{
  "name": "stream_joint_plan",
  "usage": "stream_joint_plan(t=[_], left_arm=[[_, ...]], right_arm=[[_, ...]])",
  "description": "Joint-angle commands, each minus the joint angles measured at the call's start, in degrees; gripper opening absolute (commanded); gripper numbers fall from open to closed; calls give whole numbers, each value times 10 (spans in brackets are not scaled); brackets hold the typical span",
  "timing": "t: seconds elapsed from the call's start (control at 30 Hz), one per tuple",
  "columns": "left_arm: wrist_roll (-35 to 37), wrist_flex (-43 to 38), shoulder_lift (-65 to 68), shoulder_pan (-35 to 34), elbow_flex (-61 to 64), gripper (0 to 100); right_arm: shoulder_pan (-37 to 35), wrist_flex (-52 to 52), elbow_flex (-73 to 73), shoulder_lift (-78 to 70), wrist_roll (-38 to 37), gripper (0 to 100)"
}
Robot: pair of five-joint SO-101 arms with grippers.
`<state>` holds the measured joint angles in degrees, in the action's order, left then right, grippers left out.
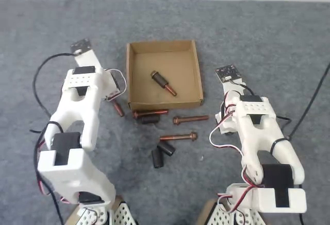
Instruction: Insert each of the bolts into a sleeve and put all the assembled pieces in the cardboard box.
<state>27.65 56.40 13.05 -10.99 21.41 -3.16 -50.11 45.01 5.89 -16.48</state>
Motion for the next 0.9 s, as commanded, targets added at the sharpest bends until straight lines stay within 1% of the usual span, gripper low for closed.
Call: stream_joint_plan(t=[0.0, 0.17, 0.23, 0.3, 0.37, 0.53, 0.57, 0.63, 0.7, 0.8, 0.87], left_arm=[[25, -7, 3, -4, -28, 73], [27, 23, 37, -5, -65, 73], [30, 31, 47, -16, -74, 73], [54, 38, 55, -24, -85, 73], [64, 39, 60, -27, -87, 73], [63, 38, 63, -23, -87, 68], [53, 38, 63, -20, -87, 59], [14, 38, 63, -11, -87, 11], [-10, 38, 63, -3, -87, 11], [-16, 38, 62, -1, -85, 10], [-41, 47, 59, 1, -85, 10]], right_arm=[[-5, 9, -25, 6, -12, 6], [-5, 9, -25, 6, -12, 6], [-5, 9, -25, 6, -13, 6], [-5, 9, -25, 6, -13, 6], [-5, 9, -25, 6, -13, 6], [-6, 9, -25, 6, -13, 6], [-6, 9, -25, 6, -13, 6], [-6, 9, -25, 6, -13, 6], [-6, 9, -25, 6, -13, 6], [-6, 9, -25, 6, -13, 6], [-6, 9, -25, 6, -13, 6]])
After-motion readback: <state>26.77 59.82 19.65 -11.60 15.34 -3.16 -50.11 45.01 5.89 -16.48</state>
